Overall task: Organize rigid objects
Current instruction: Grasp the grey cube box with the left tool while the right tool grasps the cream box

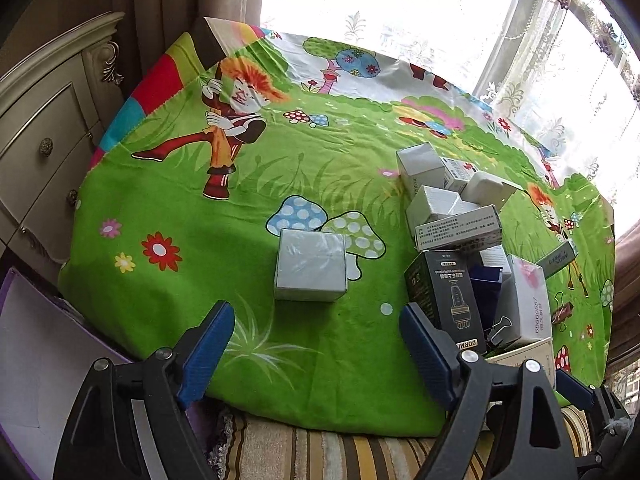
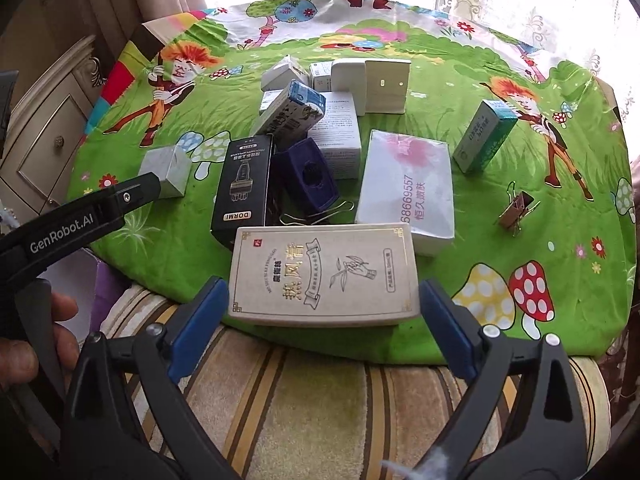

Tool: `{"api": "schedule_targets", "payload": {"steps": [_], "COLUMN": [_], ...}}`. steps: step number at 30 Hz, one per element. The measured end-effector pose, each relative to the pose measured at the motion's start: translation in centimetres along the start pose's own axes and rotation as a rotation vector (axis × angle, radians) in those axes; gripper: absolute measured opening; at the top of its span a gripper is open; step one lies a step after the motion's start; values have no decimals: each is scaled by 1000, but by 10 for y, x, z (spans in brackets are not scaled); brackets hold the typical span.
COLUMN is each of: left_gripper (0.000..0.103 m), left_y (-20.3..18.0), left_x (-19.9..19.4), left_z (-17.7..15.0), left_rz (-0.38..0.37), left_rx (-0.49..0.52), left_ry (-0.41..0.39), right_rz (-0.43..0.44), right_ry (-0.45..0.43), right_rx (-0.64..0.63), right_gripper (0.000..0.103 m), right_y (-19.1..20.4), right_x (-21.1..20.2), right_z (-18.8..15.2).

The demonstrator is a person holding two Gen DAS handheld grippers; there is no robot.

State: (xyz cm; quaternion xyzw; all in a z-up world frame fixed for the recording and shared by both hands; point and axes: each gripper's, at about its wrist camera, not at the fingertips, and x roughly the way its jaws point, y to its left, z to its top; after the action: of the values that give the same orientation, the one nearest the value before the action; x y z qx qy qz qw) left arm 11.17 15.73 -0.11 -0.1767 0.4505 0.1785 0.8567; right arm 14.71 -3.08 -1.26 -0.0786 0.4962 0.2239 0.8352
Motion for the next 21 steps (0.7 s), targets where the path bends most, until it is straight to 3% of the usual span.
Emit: {"api": "schedule_targets", "payload": {"steps": [11,13,15,18,21], "left_gripper": [84,74,58,46,46], "left_y": [-1,-1,0,-1,-4], "left_x": [36,40,44,45,40], "left_z": [18,20,20,19,18], "left_rz": [75,84,82,80,85], "left_rx": [33,40,38,39,48], "left_ry": [25,31,41,43,28], "right_rz": [14,16,14,7,10], "right_ry": [11,9,6,3,0], "right_rx": [7,9,6,-2,-4], "right_gripper": [100,100,100,100,100], "right_y": [-2,-2,-2,-1,-1], "right_x": [11,12,13,15,14], "right_z": [2,3,3,2,1]}}
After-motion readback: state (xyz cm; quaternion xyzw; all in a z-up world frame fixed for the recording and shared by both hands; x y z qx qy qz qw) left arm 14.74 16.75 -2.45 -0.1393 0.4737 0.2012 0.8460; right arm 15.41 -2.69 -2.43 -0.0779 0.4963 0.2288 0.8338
